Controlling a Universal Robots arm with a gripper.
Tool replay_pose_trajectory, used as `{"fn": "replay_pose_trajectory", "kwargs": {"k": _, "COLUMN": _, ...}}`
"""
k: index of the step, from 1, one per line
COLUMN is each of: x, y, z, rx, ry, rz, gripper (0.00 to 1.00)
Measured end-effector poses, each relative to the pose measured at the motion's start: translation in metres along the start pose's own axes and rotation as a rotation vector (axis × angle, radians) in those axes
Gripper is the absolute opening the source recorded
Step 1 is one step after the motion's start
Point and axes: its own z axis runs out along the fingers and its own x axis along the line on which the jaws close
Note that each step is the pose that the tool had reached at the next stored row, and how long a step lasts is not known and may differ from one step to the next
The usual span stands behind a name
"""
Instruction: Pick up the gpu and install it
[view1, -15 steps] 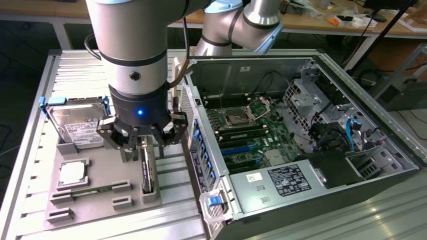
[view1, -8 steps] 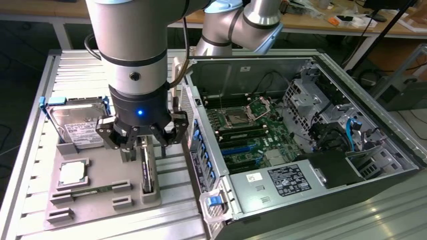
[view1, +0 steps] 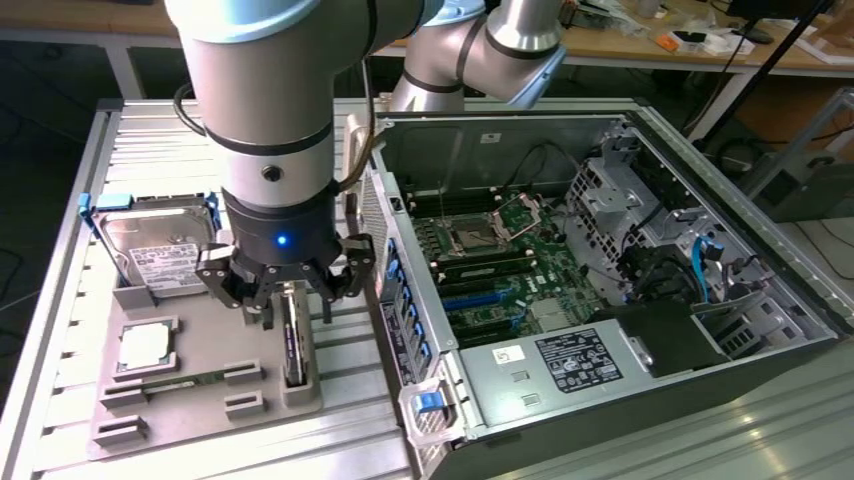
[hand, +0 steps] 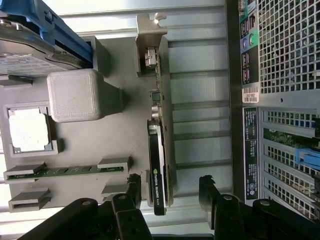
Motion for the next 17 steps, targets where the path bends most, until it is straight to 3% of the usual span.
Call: {"fn": "replay_pose_trajectory", "kwargs": {"k": 17, "x": 0.001, "y": 0.0010, "z": 0.0257, "rx": 0.0000, "ry": 0.0000, "rz": 0.000, "gripper": 0.58}}
